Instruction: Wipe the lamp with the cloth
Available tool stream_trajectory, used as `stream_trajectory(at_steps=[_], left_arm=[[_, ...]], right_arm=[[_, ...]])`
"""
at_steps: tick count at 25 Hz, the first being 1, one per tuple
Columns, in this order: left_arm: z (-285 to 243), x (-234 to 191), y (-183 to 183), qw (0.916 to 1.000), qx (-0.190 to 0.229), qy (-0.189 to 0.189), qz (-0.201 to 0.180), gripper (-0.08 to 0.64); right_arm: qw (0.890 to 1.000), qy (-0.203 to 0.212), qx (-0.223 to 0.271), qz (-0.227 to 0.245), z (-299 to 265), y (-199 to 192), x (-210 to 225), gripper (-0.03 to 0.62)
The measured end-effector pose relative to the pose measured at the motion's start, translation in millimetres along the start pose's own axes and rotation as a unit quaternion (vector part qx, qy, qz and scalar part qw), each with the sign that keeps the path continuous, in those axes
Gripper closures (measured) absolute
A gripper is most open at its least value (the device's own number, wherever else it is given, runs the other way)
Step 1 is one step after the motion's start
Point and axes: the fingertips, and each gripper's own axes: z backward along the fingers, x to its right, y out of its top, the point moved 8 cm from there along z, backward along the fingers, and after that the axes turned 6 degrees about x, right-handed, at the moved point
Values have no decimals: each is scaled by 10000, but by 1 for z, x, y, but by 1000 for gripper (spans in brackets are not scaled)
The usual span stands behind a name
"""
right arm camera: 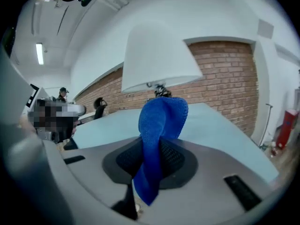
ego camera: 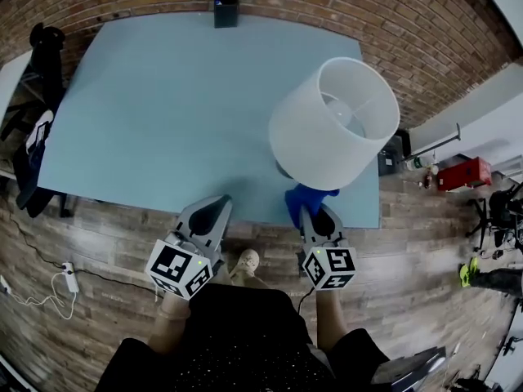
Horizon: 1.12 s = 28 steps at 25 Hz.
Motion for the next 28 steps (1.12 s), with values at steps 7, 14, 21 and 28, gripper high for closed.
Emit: stream_trajectory(at_steps=[7, 14, 21, 28], left_arm=[[-3, 9, -4, 9999, -99, -85, 29, 552], [3, 8, -4, 9999, -52, 72, 115, 552], [7, 1, 2, 9996, 54, 217, 176, 552], [2, 0, 0, 9997, 5, 182, 166, 551]], right_arm=[[9922, -380, 1178, -144, -22, 28, 45, 518], [9939, -292, 1059, 61, -72, 25, 45, 518], [9987, -395, 305, 55, -90, -11, 61, 518], [9977, -265, -620, -80, -88, -26, 67, 517]])
